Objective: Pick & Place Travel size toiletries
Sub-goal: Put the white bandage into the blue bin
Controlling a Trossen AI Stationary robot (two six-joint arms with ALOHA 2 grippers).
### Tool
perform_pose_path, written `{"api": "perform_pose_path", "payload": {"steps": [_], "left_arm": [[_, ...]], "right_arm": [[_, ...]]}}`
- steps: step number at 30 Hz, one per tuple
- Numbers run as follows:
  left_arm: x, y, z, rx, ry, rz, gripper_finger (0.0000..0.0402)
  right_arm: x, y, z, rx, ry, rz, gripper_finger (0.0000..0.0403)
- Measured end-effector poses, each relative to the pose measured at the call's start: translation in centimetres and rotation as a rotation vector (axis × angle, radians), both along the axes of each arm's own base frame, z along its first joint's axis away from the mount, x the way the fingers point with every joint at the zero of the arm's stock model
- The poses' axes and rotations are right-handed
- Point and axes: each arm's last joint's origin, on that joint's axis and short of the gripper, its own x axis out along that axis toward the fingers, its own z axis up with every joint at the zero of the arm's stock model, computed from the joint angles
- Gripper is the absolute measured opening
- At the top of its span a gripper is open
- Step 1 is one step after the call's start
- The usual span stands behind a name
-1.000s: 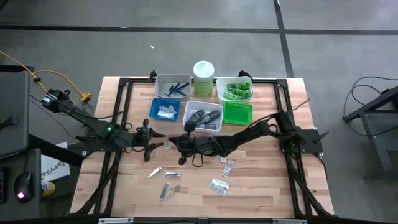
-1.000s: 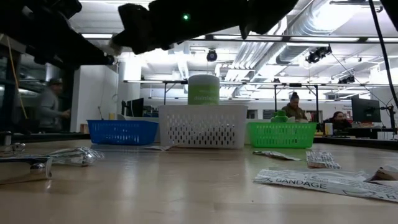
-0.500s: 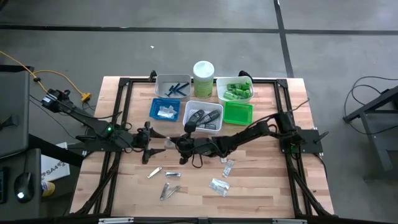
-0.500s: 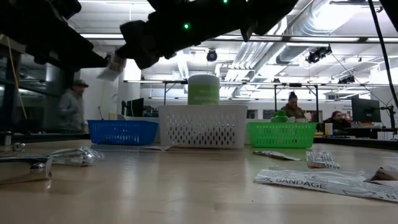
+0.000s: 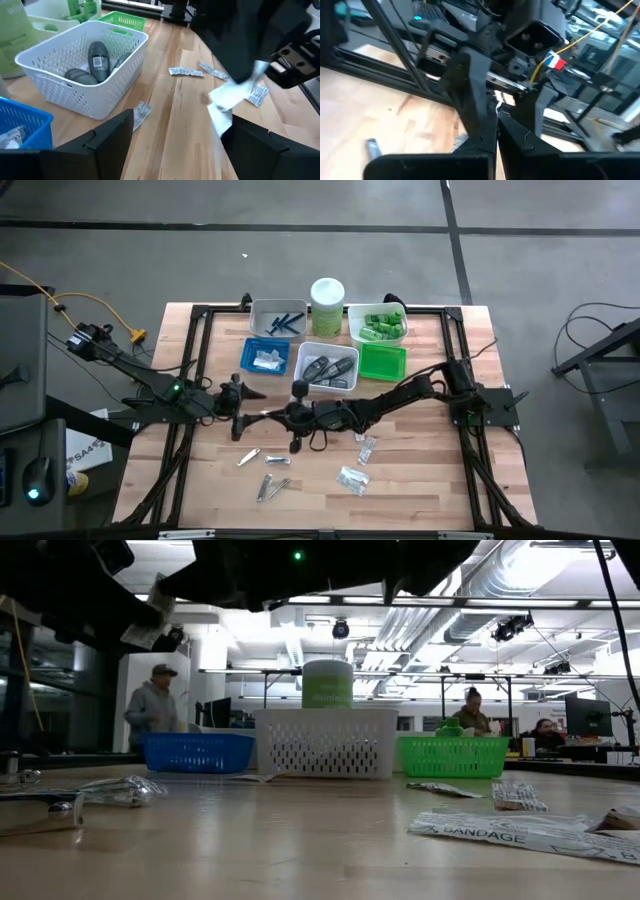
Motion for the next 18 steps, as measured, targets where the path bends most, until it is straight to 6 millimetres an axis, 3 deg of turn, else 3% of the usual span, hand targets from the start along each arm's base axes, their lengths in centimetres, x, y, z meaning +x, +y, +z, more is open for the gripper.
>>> {"api": "perform_pose_path", "payload": {"steps": [9, 18], "left_arm": [[0.03, -0.13, -0.06, -0.044, 0.005, -0.03, 0.0191], [0.03, -0.19, -0.05, -0.066, 0.007, -0.045, 0.0032]], "right_arm": [[0.13, -0.54, 0.0, 0.024, -0.002, 0.017, 0.0002], [0.11, -0.5, -0.1, 0.019, 0.009, 0.012, 0.0002]]}}
